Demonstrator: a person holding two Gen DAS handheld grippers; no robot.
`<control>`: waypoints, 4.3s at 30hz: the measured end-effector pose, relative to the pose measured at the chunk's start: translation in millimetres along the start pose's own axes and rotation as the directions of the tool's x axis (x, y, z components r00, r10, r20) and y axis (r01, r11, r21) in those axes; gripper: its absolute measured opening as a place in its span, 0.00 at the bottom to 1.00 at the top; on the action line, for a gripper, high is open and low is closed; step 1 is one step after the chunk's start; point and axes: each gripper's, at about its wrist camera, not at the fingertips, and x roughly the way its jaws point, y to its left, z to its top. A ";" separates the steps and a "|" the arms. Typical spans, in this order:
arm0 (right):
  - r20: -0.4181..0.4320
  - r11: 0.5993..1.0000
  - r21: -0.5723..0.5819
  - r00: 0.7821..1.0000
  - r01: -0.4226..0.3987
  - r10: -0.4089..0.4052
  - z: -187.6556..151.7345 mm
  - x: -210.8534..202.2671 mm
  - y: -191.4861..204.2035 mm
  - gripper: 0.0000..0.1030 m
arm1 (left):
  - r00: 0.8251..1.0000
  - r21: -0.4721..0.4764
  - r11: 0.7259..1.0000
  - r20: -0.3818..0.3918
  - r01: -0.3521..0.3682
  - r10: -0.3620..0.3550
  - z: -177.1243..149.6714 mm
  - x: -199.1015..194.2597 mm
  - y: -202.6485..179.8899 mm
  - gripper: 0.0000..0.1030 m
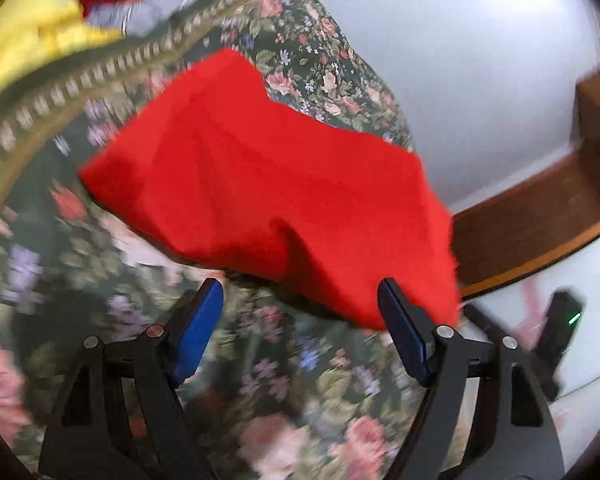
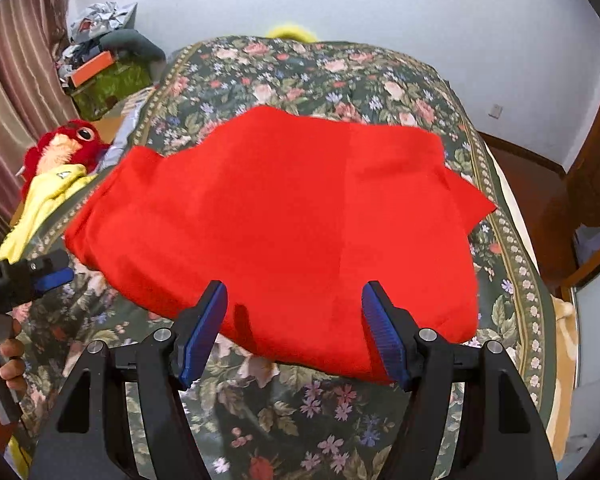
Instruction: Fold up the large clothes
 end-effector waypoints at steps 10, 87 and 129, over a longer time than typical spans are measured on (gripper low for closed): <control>-0.009 0.999 0.052 1.000 -0.017 0.017 0.5 9.9 -15.5 0.64 | 0.982 -0.297 0.936 0.045 0.187 -0.182 25.1 33.9 47.6 0.73; -0.172 0.974 0.173 0.970 -0.144 0.173 -47.2 30.5 -45.3 0.78 | 0.988 0.660 0.742 -0.003 -0.116 0.157 -49.0 78.4 -213.3 0.05; -0.085 0.983 0.171 0.994 -0.060 0.076 -4.5 16.8 -2.4 0.81 | 0.906 0.647 0.664 0.104 -0.375 0.410 -23.2 18.3 -103.1 0.64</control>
